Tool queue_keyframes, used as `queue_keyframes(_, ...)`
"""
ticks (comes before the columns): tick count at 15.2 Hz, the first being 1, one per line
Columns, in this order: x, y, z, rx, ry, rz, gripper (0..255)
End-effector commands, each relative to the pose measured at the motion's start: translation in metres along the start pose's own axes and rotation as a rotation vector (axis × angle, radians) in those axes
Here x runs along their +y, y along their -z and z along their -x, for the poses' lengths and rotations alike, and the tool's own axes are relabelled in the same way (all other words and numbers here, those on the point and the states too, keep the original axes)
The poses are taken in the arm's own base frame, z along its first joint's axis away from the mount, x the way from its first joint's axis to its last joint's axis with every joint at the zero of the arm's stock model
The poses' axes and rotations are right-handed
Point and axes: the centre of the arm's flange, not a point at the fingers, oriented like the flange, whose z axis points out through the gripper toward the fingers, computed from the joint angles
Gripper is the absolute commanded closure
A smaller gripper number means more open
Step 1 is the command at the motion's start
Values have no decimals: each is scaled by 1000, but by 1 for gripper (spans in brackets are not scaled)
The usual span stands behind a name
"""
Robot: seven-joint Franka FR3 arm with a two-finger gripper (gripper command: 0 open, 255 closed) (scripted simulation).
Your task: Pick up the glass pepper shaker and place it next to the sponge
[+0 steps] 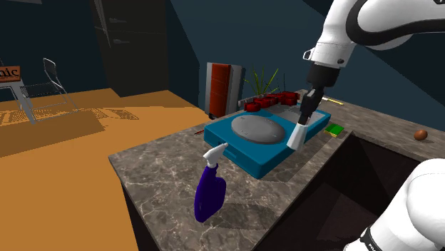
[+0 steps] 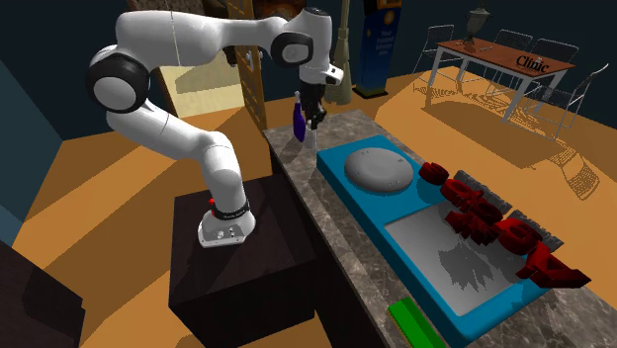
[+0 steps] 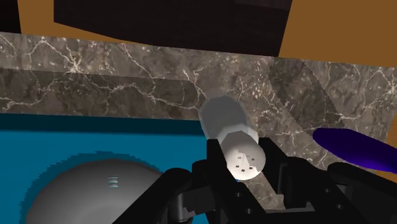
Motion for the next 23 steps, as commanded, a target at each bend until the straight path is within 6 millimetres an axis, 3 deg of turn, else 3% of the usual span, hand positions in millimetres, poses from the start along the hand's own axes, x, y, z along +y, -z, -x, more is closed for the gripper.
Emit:
queue_keyframes(1, 13, 4, 2, 0, 0, 0, 255)
queue_keyframes(23, 301, 32, 25, 0, 0, 0, 255)
